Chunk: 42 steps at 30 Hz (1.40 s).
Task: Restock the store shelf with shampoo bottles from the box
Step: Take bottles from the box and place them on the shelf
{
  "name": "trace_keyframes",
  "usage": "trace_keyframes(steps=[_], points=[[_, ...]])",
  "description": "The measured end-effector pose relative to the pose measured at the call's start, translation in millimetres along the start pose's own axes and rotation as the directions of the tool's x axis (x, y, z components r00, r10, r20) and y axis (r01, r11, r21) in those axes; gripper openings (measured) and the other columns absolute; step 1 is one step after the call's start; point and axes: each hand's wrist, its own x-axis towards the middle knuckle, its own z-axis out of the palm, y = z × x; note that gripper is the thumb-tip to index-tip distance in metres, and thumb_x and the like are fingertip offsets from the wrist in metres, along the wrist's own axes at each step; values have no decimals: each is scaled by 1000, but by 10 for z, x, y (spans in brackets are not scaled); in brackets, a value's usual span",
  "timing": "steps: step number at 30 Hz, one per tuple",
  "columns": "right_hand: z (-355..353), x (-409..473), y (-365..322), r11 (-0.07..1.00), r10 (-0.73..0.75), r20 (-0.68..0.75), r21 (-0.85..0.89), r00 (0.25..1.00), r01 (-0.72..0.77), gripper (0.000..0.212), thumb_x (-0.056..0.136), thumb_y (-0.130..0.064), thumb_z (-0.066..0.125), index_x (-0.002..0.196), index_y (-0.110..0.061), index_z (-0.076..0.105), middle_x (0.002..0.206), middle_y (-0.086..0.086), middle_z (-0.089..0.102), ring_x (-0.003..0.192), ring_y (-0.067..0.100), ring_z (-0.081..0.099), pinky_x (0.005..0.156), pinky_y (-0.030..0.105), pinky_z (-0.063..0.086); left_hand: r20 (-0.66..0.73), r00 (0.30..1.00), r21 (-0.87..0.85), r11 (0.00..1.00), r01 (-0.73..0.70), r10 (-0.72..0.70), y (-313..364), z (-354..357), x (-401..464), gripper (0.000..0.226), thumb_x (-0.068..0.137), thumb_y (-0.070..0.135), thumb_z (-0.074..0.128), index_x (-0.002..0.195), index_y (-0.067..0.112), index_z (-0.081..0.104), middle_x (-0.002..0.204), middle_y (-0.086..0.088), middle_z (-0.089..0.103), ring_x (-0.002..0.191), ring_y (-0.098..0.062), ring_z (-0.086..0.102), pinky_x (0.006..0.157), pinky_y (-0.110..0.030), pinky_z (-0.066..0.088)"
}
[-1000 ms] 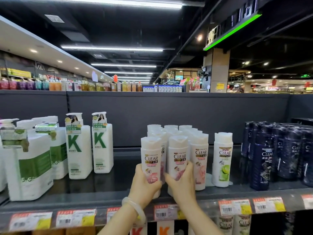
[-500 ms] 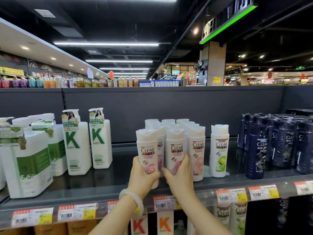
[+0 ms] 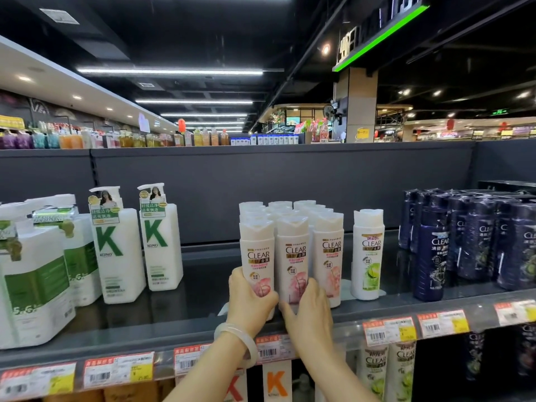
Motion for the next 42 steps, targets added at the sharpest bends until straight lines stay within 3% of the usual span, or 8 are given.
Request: trace_keyframes(steps=[3,6,9,11,16,20,34,42], points=[[1,8,-6,999,16,16,-52,1000,-16,66,88,-38,58,138,-10,26,135,6,42,125,19,42,98,29,41,-22,1000,33,999,14,-13,23,9,-39,63,67,1,72,106,25,29,117,-5,41,109,-18,47,91,-36,48],[-10,5,4,998,19,24,-59,1000,-17,68,88,-40,58,139,-9,26,137,6,43,128,19,42,100,30,41,-22,1000,178,984,-7,11,44,-30,-52,71,64,13,78,110,25,26,115,2,35,113,-14,36,98,-33,41],[-25,-9,34,998,0,19,-58,1000,1,68,88,-39,58,140,-12,26,138,3,43,129,18,41,101,29,40,85,996,215,977,-12,-6,-16,-175,-62,67,64,26,80,110,28,31,116,5,41,110,-9,43,94,-30,45],[-29,-21,54,997,-19,15,-70,1000,20,67,89,-38,57,142,-13,24,138,2,42,129,17,40,102,28,39,152,988,207,978,-15,-17,-72,-278,-86,51,71,27,77,102,34,39,110,9,52,103,-4,54,76,-17,50],[-21,-22,59,996,-43,7,-78,999,43,64,90,-38,55,141,-14,25,138,1,42,129,15,40,101,27,39,134,991,188,982,-21,-4,-119,-330,-94,33,77,22,73,94,34,47,100,12,63,90,4,60,61,-9,48],[-21,-8,49,995,-51,-6,-85,999,50,60,90,-37,55,138,-13,29,135,1,45,126,15,43,98,28,43,132,991,194,981,-28,2,-104,-291,-87,32,77,21,73,93,32,48,98,15,62,87,7,58,60,-2,45],[-31,-8,15,991,-32,5,-132,999,33,57,90,-39,55,135,-13,32,130,0,49,121,14,47,93,28,46,103,995,174,985,-10,-9,-128,-265,-76,34,76,22,74,94,33,48,99,11,62,90,2,59,63,-14,46],[-80,-98,64,994,-67,1,-81,998,66,72,93,-36,51,148,-12,11,152,4,27,140,16,26,110,24,27,77,997,169,985,-27,14,-132,-264,-114,46,72,22,77,105,33,47,110,10,58,100,-4,57,80,-17,47]])
